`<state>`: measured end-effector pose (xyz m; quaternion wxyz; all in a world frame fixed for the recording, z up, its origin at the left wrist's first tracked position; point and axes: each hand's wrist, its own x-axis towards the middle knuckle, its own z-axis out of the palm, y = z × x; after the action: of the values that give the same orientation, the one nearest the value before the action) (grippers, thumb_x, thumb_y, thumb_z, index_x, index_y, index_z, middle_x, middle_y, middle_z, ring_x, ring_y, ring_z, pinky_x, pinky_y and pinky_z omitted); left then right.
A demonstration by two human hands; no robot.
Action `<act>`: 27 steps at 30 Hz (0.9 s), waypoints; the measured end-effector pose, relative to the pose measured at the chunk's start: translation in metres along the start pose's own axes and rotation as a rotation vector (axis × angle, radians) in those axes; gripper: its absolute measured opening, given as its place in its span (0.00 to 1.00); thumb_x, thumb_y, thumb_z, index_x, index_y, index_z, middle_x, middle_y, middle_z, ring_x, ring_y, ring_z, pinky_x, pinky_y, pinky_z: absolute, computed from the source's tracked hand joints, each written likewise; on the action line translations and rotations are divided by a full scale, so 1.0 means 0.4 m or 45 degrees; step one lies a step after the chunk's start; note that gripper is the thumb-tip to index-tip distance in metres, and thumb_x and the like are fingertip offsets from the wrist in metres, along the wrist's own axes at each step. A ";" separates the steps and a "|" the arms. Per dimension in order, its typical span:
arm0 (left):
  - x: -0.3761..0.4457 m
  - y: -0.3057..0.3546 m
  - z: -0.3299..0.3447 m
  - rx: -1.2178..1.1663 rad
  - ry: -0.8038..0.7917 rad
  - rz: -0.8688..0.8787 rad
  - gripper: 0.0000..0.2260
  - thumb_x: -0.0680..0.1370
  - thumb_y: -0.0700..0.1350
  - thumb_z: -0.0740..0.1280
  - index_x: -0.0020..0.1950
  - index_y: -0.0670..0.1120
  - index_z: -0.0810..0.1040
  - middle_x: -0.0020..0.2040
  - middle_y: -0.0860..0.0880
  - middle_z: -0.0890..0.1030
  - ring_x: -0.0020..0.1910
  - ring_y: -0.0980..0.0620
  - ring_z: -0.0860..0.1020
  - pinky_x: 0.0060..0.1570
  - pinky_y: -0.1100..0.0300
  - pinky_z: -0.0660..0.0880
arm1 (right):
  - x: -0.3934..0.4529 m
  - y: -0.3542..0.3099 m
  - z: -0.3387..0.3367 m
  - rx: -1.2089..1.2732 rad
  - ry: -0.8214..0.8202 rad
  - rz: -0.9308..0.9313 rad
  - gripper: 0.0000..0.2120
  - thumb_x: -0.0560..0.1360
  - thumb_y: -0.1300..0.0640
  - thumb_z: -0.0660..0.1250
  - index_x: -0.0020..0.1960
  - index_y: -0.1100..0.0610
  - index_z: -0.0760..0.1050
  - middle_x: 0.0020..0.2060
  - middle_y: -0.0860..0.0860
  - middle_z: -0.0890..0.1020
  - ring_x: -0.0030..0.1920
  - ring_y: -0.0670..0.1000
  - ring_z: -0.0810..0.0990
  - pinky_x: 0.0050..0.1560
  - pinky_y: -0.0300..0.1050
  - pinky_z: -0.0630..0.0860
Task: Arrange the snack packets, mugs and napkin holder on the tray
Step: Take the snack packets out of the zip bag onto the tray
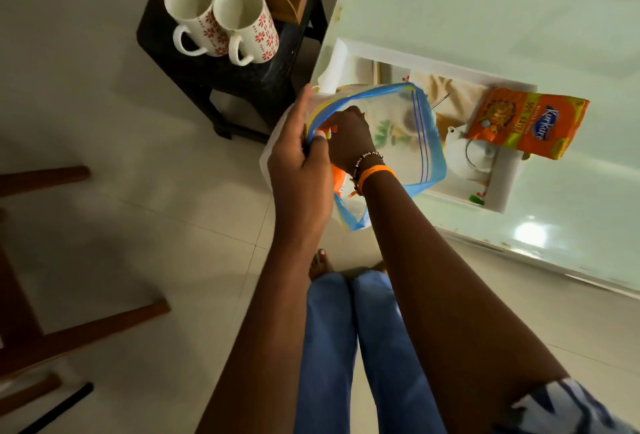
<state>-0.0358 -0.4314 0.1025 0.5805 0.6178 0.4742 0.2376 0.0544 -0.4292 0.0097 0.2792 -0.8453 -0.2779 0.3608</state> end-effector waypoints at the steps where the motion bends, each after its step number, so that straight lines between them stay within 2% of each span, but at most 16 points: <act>1: 0.001 -0.009 0.000 0.017 -0.018 0.000 0.22 0.77 0.32 0.57 0.70 0.44 0.67 0.68 0.46 0.73 0.66 0.52 0.72 0.67 0.52 0.70 | -0.003 -0.003 0.004 -0.005 -0.029 -0.020 0.13 0.73 0.64 0.63 0.57 0.62 0.77 0.58 0.62 0.78 0.61 0.58 0.72 0.55 0.42 0.65; 2: 0.003 -0.017 0.001 0.028 -0.039 0.001 0.22 0.77 0.32 0.57 0.70 0.44 0.67 0.68 0.46 0.73 0.67 0.52 0.71 0.68 0.52 0.69 | -0.010 -0.008 0.004 0.001 -0.060 -0.057 0.13 0.73 0.64 0.62 0.56 0.63 0.77 0.56 0.62 0.79 0.60 0.59 0.74 0.54 0.42 0.65; 4: 0.002 -0.030 0.005 0.048 -0.078 0.003 0.22 0.77 0.32 0.57 0.71 0.44 0.66 0.70 0.46 0.71 0.68 0.53 0.70 0.69 0.53 0.68 | -0.014 -0.013 0.004 0.023 -0.137 -0.110 0.08 0.73 0.65 0.62 0.49 0.62 0.79 0.43 0.58 0.81 0.49 0.56 0.76 0.50 0.44 0.67; 5: 0.001 -0.035 0.007 0.061 -0.096 0.005 0.23 0.77 0.32 0.57 0.72 0.45 0.65 0.70 0.46 0.71 0.69 0.54 0.70 0.68 0.56 0.68 | -0.010 -0.010 0.003 0.005 -0.172 -0.096 0.07 0.73 0.66 0.62 0.42 0.60 0.77 0.36 0.53 0.77 0.43 0.52 0.73 0.45 0.42 0.67; 7: -0.003 -0.042 0.012 0.066 -0.144 0.019 0.23 0.77 0.32 0.57 0.72 0.45 0.64 0.71 0.49 0.70 0.66 0.62 0.71 0.64 0.67 0.70 | -0.009 -0.007 -0.007 -0.076 -0.193 -0.062 0.16 0.73 0.66 0.60 0.27 0.56 0.66 0.30 0.46 0.66 0.32 0.43 0.63 0.32 0.30 0.62; 9: -0.002 -0.046 0.024 0.092 -0.204 0.039 0.24 0.77 0.32 0.58 0.72 0.46 0.64 0.67 0.55 0.71 0.53 0.75 0.72 0.53 0.77 0.69 | -0.025 -0.005 -0.030 -0.025 -0.086 -0.033 0.22 0.72 0.66 0.61 0.25 0.51 0.57 0.27 0.44 0.61 0.29 0.39 0.58 0.30 0.26 0.61; 10: -0.002 -0.046 0.032 0.112 -0.221 0.050 0.24 0.77 0.32 0.58 0.72 0.46 0.64 0.64 0.57 0.71 0.49 0.78 0.72 0.50 0.79 0.68 | -0.037 0.000 -0.045 0.088 0.029 0.004 0.20 0.70 0.66 0.62 0.24 0.52 0.60 0.26 0.45 0.64 0.29 0.39 0.61 0.30 0.26 0.62; 11: -0.004 -0.044 0.041 0.128 -0.223 0.060 0.25 0.76 0.32 0.58 0.72 0.46 0.64 0.64 0.57 0.70 0.50 0.78 0.72 0.51 0.78 0.68 | -0.055 0.005 -0.062 0.263 0.193 0.047 0.16 0.68 0.66 0.65 0.25 0.55 0.67 0.26 0.46 0.70 0.30 0.41 0.66 0.31 0.27 0.63; 13: -0.006 -0.040 0.053 0.152 -0.219 0.080 0.25 0.75 0.30 0.57 0.72 0.44 0.64 0.67 0.53 0.71 0.59 0.70 0.72 0.57 0.74 0.70 | -0.087 0.025 -0.094 0.604 0.499 0.156 0.06 0.63 0.67 0.71 0.32 0.60 0.75 0.32 0.53 0.77 0.35 0.48 0.74 0.38 0.39 0.70; 14: 0.001 -0.041 0.055 0.143 -0.215 0.088 0.25 0.75 0.30 0.57 0.72 0.43 0.64 0.66 0.50 0.73 0.59 0.67 0.73 0.56 0.73 0.71 | -0.105 0.035 -0.105 0.733 0.544 0.216 0.10 0.61 0.68 0.72 0.34 0.58 0.73 0.35 0.55 0.78 0.38 0.51 0.75 0.41 0.43 0.72; 16: 0.014 -0.044 0.063 0.107 -0.183 0.053 0.24 0.75 0.31 0.57 0.71 0.43 0.64 0.54 0.56 0.76 0.46 0.71 0.75 0.45 0.76 0.72 | -0.138 0.055 -0.135 1.034 0.486 0.318 0.20 0.61 0.73 0.72 0.40 0.54 0.67 0.43 0.61 0.78 0.43 0.56 0.77 0.48 0.53 0.77; 18: 0.030 -0.065 0.052 0.187 -0.156 0.043 0.24 0.76 0.32 0.59 0.71 0.45 0.65 0.43 0.60 0.73 0.38 0.69 0.75 0.41 0.75 0.71 | -0.170 0.069 -0.147 1.365 0.343 0.379 0.23 0.64 0.76 0.68 0.52 0.58 0.67 0.53 0.66 0.78 0.52 0.63 0.79 0.54 0.61 0.77; 20: -0.011 -0.058 0.198 0.246 -0.348 0.012 0.25 0.75 0.34 0.60 0.71 0.48 0.64 0.38 0.59 0.72 0.35 0.65 0.74 0.39 0.74 0.72 | -0.227 0.195 -0.274 1.449 0.451 0.444 0.20 0.69 0.76 0.64 0.60 0.65 0.69 0.57 0.65 0.78 0.54 0.62 0.80 0.56 0.58 0.77; 23: -0.010 -0.052 0.197 0.299 -0.331 0.023 0.26 0.75 0.35 0.60 0.72 0.49 0.63 0.34 0.52 0.71 0.30 0.60 0.70 0.36 0.64 0.72 | -0.253 0.217 -0.281 1.636 0.407 0.396 0.12 0.75 0.71 0.57 0.53 0.62 0.76 0.46 0.55 0.84 0.42 0.50 0.84 0.45 0.45 0.82; 24: -0.005 -0.056 0.192 0.323 -0.312 0.023 0.26 0.74 0.35 0.60 0.72 0.49 0.63 0.33 0.52 0.69 0.28 0.60 0.68 0.35 0.63 0.71 | -0.260 0.214 -0.281 1.707 0.412 0.371 0.13 0.77 0.70 0.56 0.55 0.62 0.75 0.46 0.54 0.84 0.44 0.51 0.84 0.46 0.46 0.82; 27: -0.013 -0.072 0.209 0.398 -0.306 0.032 0.27 0.74 0.34 0.58 0.72 0.48 0.63 0.30 0.54 0.64 0.26 0.61 0.67 0.36 0.62 0.71 | -0.300 0.261 -0.310 1.777 0.447 0.346 0.17 0.79 0.63 0.53 0.68 0.62 0.65 0.62 0.62 0.75 0.62 0.61 0.76 0.61 0.61 0.74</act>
<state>0.0237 -0.4807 0.0590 0.5268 0.7303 0.4249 0.0928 0.1070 -0.6153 0.0665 0.7459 -0.5431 0.1730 0.3446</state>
